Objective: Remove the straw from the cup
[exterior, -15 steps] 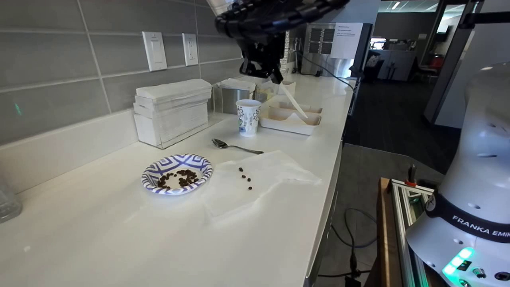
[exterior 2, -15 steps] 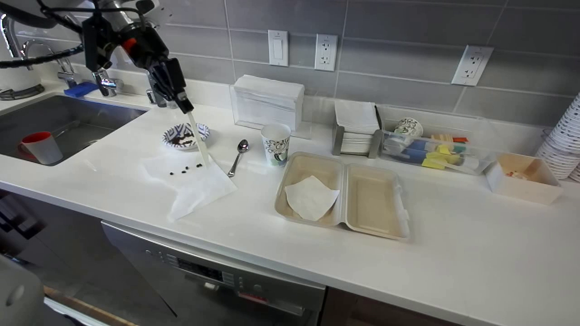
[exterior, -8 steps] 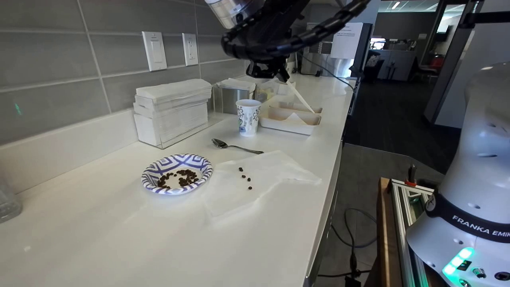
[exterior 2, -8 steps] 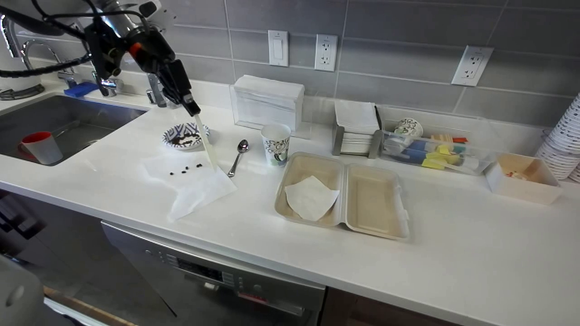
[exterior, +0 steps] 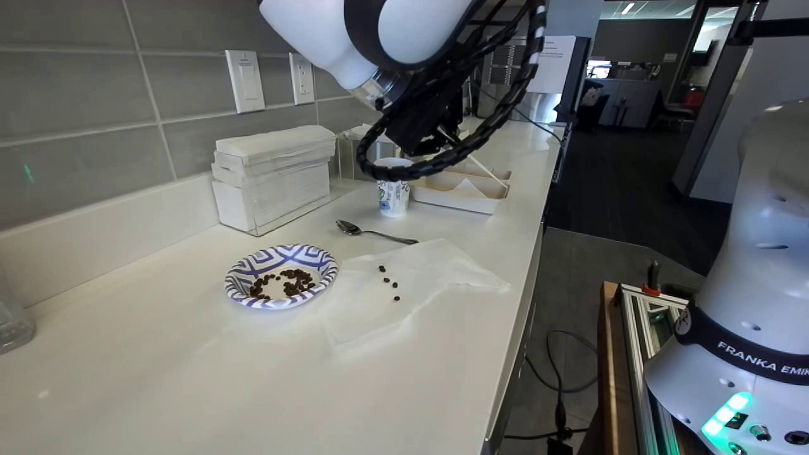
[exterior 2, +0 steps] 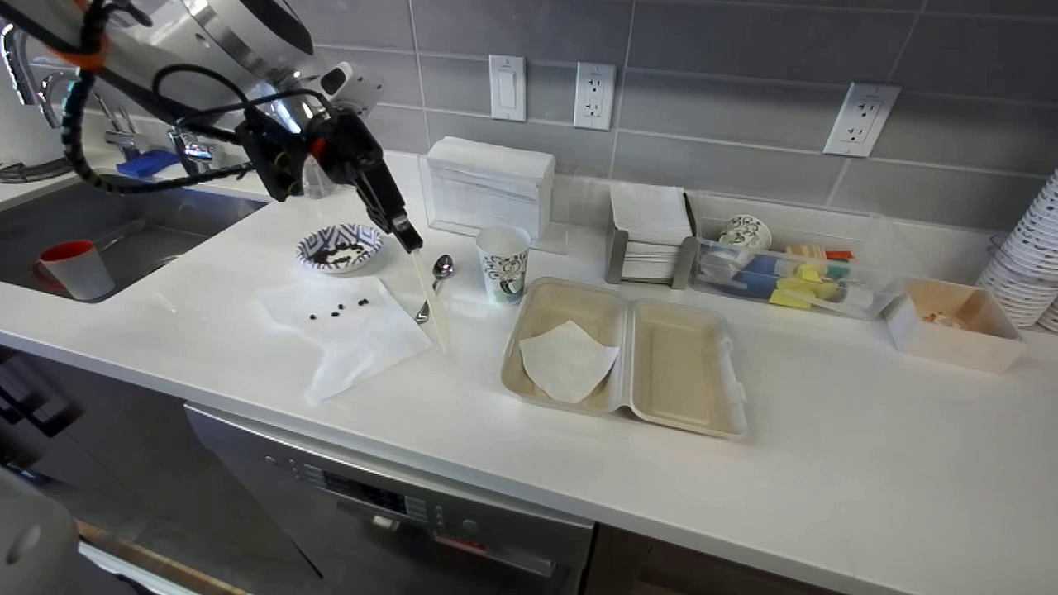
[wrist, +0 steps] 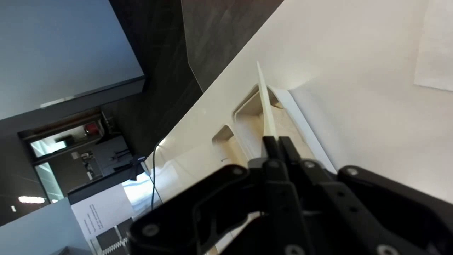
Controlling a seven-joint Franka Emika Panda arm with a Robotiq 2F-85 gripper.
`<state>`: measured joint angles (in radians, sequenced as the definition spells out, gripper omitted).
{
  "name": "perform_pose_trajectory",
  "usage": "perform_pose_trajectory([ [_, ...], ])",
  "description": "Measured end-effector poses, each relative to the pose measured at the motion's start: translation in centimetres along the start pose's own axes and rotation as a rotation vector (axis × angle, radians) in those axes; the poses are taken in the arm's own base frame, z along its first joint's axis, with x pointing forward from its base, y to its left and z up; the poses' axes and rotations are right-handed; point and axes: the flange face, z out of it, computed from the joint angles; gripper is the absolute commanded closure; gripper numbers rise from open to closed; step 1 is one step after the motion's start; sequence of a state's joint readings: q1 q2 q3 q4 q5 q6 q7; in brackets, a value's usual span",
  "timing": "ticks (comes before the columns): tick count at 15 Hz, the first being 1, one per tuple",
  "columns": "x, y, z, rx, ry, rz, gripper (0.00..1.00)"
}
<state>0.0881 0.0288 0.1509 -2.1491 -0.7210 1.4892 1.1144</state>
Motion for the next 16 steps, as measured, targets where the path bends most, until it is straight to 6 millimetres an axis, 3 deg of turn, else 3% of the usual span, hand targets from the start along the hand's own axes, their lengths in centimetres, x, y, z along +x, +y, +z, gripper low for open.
perform_pose_trajectory([
  [5,1.3,-3.0,2.2,-0.001,0.001,0.073,0.99],
  [13,2.9,-6.6,2.2,0.183,0.049,0.142,0.98],
  [14,3.0,-6.9,2.1,0.200,0.052,0.145,0.71],
  [16,3.2,-7.3,2.1,0.229,0.058,0.150,0.64],
])
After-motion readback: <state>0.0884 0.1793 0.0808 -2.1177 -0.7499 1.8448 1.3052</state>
